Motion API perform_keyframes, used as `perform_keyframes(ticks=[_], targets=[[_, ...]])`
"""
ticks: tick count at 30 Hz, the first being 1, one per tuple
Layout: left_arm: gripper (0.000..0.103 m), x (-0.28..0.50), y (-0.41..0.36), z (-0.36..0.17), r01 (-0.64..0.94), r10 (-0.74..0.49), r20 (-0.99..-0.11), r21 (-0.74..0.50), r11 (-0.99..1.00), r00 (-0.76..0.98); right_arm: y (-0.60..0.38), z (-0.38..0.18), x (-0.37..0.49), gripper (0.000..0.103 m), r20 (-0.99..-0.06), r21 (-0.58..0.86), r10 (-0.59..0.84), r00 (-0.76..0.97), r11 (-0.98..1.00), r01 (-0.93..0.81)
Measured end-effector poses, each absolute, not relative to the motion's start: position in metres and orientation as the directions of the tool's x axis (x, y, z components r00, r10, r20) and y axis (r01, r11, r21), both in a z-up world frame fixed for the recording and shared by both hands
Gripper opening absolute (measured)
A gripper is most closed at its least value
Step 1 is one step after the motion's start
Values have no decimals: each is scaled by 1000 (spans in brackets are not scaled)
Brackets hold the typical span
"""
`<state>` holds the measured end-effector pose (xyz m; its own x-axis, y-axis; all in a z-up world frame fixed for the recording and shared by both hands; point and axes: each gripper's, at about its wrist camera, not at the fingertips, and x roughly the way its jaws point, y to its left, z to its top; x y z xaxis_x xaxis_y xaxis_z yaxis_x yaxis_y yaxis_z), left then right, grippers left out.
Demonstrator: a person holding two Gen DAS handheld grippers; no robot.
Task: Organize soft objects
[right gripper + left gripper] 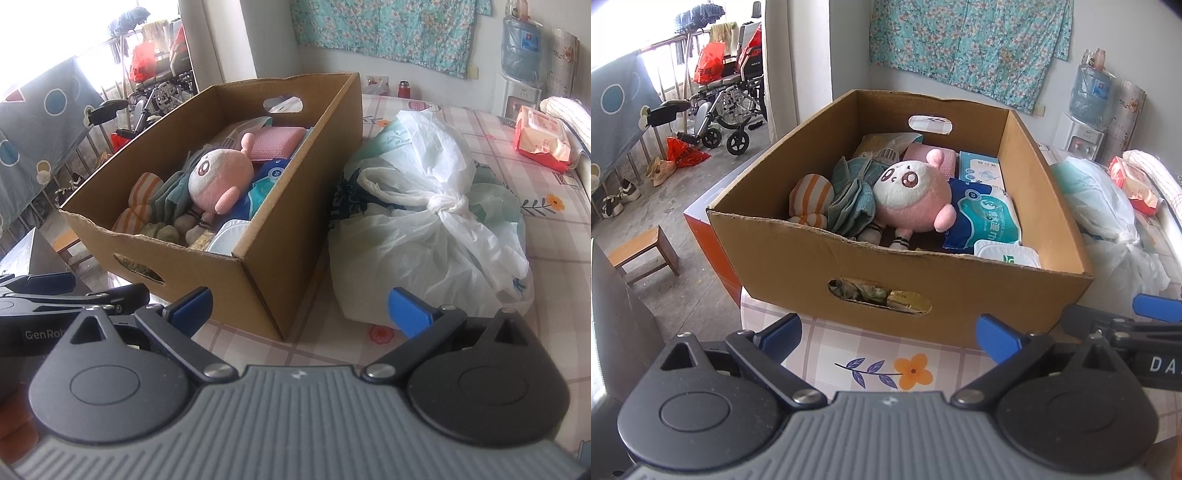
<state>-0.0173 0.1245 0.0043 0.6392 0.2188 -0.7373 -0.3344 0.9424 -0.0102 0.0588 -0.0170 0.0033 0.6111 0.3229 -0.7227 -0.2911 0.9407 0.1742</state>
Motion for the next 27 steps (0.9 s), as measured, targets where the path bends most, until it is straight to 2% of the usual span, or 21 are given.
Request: perform_keyframes(ticks=[27], targets=[[101,-19,124,1,-341,223,-741,-8,940,633,-14,3,60,102,-727,180,328,603,939,-294]])
